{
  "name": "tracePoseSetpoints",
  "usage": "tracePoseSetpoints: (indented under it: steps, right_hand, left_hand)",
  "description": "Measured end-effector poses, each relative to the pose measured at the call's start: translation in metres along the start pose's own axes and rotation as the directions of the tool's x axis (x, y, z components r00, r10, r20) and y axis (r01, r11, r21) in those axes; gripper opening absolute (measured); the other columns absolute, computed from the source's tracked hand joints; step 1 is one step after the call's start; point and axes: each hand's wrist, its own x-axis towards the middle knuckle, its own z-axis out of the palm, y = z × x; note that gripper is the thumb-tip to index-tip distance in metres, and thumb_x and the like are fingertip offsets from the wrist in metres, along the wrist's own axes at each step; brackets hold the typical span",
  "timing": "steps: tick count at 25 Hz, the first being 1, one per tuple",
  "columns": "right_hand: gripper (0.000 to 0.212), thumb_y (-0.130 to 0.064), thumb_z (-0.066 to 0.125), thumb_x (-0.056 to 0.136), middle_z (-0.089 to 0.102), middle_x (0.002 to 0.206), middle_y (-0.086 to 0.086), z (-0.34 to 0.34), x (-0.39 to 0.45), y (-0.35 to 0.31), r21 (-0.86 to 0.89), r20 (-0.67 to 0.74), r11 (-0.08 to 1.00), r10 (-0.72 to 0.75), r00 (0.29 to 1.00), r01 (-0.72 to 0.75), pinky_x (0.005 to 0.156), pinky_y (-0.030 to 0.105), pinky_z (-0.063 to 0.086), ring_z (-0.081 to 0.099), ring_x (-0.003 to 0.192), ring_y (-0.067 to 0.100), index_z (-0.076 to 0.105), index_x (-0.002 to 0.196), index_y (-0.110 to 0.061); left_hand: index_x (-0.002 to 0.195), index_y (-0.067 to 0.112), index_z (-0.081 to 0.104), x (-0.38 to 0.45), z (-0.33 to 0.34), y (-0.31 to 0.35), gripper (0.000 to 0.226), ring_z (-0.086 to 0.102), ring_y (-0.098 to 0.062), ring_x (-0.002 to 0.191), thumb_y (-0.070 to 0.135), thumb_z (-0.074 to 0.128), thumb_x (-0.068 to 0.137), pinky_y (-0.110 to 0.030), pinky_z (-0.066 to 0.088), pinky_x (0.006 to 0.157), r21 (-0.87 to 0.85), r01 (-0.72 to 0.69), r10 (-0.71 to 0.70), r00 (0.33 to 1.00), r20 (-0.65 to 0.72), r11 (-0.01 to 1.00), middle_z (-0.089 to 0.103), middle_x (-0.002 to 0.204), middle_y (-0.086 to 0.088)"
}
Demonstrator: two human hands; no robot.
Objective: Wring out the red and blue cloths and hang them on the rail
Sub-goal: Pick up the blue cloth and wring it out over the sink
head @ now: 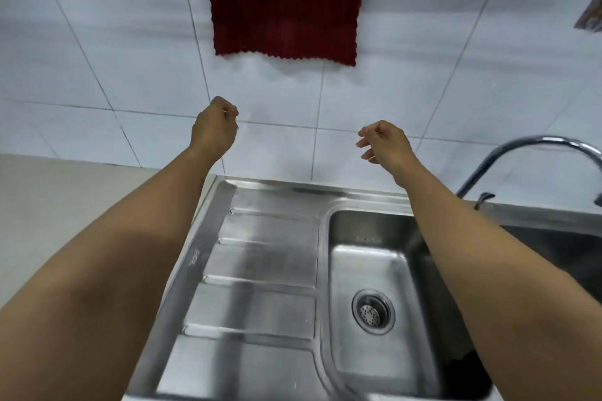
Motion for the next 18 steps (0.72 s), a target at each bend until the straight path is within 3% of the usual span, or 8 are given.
tracePoseSetpoints:
  steps: [5, 11, 12, 15, 18]
  right_hand:
    - [0.026, -0.028, 0.052, 0.093, 0.067, 0.087, 0.000, -0.025, -0.050, 0.048, -0.111, 0.107, 0.990, 0.100, 0.989, -0.088, 0.073, 0.033, 0.050, 0.061, 0.066, 0.019, 0.062, 0.103, -0.006]
    - [0.008, -0.020, 0.056, 0.093, 0.063, 0.078, 0.001, -0.063, -0.112, 0.129, -0.193, 0.128, 0.965, 0.206, 0.970, -0.179, 0.047, 0.015, 0.043, 0.055, 0.059, 0.011, 0.058, 0.089, -0.013]
    - [0.007, -0.019, 0.059, 0.092, 0.061, 0.076, -0.001, -0.073, -0.121, 0.142, -0.212, 0.133, 0.960, 0.216, 0.967, -0.185, 0.050, 0.014, 0.044, 0.056, 0.063, 0.011, 0.058, 0.086, -0.015]
    - [0.008, -0.022, 0.068, 0.084, 0.062, 0.080, -0.004, -0.108, -0.143, 0.183, -0.348, 0.140, 0.911, 0.286, 0.948, -0.223, 0.080, 0.029, 0.049, 0.059, 0.082, 0.016, 0.060, 0.082, -0.019]
    - [0.017, -0.020, 0.069, 0.078, 0.063, 0.107, 0.004, -0.144, -0.158, 0.218, -0.556, 0.167, 0.787, 0.419, 0.892, -0.266, 0.096, 0.038, 0.047, 0.058, 0.106, 0.025, 0.055, 0.081, -0.028]
  left_hand:
    - [0.109, 0.011, 0.054, -0.068, 0.044, -0.006, 0.028, 0.063, -0.030, 0.091, 0.035, 0.043, 0.098, -0.041, 0.050, 0.087, -0.001, 0.043, -0.041, 0.970, 0.238, 0.999, 0.068, 0.105, -0.014]
    - [0.102, 0.008, 0.055, -0.176, 0.124, -0.003, 0.026, 0.063, -0.037, 0.099, 0.032, 0.047, 0.098, -0.044, 0.052, 0.089, 0.023, 0.024, -0.032, 0.883, 0.468, 0.999, 0.066, 0.108, -0.020]
    - [0.100, 0.009, 0.055, -0.192, 0.137, -0.001, 0.024, 0.063, -0.036, 0.099, 0.032, 0.047, 0.098, -0.044, 0.051, 0.090, 0.020, 0.025, -0.031, 0.865, 0.501, 0.999, 0.066, 0.107, -0.020]
    - [0.098, 0.011, 0.053, -0.241, 0.176, 0.008, 0.024, 0.063, -0.035, 0.097, 0.035, 0.047, 0.098, -0.042, 0.051, 0.090, 0.056, 0.039, -0.065, 0.804, 0.591, 0.998, 0.065, 0.107, -0.017]
    - [0.095, 0.014, 0.051, -0.276, 0.211, 0.014, 0.019, 0.062, -0.035, 0.101, 0.033, 0.050, 0.097, -0.036, 0.049, 0.087, 0.070, 0.071, -0.100, 0.744, 0.661, 0.995, 0.065, 0.108, -0.017]
